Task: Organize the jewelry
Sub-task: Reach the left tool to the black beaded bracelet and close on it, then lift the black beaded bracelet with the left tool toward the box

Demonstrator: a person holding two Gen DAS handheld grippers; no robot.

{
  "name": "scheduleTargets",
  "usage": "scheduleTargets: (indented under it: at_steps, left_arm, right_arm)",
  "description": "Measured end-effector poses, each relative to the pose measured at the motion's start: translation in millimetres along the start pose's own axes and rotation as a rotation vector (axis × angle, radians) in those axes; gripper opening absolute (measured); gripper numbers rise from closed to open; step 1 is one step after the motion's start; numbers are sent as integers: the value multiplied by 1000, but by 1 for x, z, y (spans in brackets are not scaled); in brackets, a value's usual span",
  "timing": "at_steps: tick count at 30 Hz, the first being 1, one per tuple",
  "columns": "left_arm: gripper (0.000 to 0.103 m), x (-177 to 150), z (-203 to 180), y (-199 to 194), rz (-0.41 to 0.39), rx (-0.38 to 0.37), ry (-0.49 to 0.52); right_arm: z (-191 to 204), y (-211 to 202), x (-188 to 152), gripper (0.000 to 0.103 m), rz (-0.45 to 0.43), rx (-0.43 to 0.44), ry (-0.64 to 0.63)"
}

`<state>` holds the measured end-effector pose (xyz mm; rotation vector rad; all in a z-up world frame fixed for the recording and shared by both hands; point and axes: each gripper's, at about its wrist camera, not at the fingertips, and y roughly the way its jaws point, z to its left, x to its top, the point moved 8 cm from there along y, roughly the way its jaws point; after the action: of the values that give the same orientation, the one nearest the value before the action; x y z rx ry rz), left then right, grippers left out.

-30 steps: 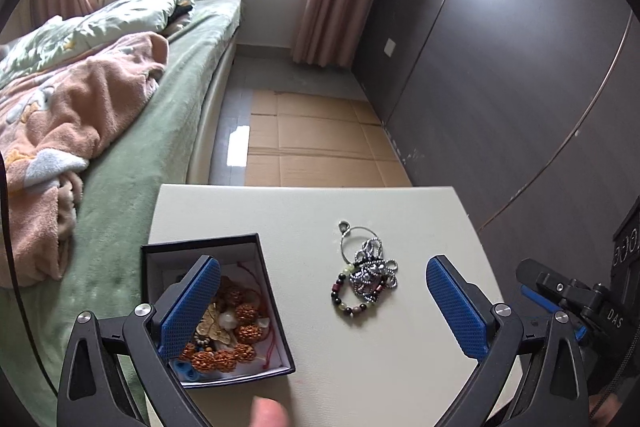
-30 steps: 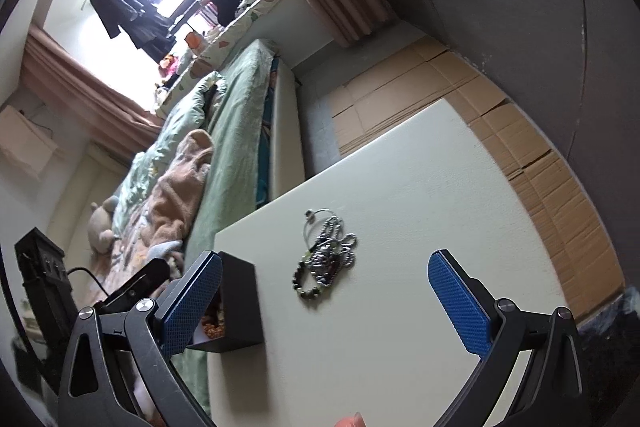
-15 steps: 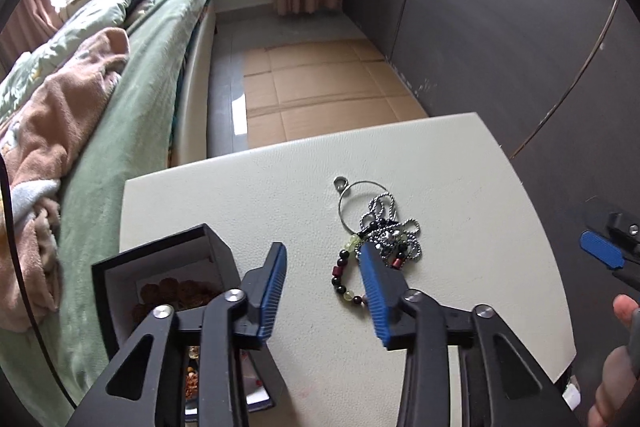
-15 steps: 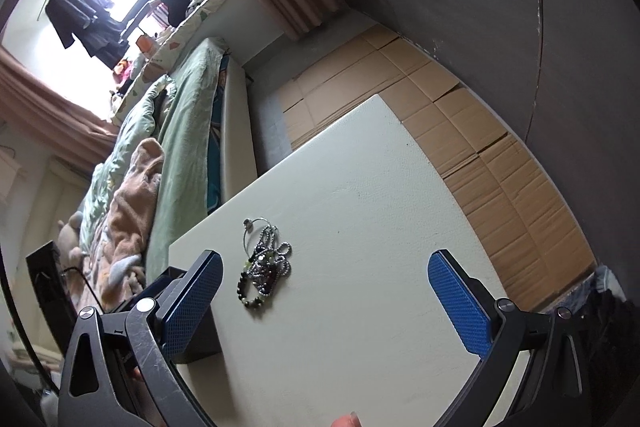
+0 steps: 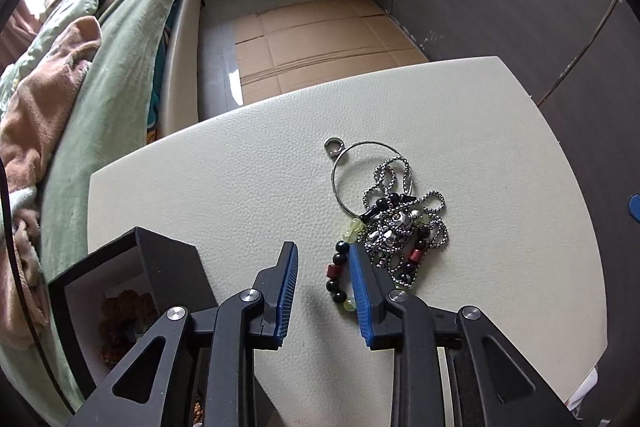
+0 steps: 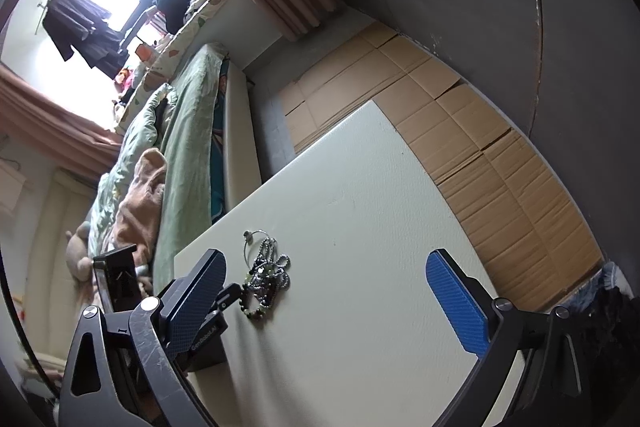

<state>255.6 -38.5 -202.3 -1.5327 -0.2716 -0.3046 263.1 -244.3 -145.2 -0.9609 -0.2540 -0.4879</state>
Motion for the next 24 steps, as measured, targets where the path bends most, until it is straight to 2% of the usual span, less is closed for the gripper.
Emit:
scheduleTargets:
  at_steps: [3, 7, 8, 9, 10, 13, 18, 24]
  left_arm:
    - [20, -2, -3, 8, 23, 5, 16]
    - [16, -2, -3, 7, 9, -12, -1]
    - [14, -2, -2, 7, 5, -19, -5]
    - [8, -2, -2, 7, 0, -22, -2]
    - [8, -3, -3, 6, -2, -28, -4]
    - [8, -4, -2, 2, -6, -93, -43]
    - [8, 6, -5, -38, -111, -186, -97]
    - [8, 14, -21, -83, -211, -277, -91]
  right_arm:
    - [-1, 2, 0, 102, 5, -4, 3]
    - [1, 4, -1, 102, 11, -6, 1]
    - [2, 5, -1, 102, 11, -8, -1]
    - [3, 5, -2, 102, 12, -9, -3]
    - [3, 5, -2, 102, 14, -10, -5]
    - [5, 7, -4, 102, 19, -15, -16]
    - [7, 10, -6, 102, 22, -27, -29]
    - [9, 17, -11, 101, 36, -45, -47]
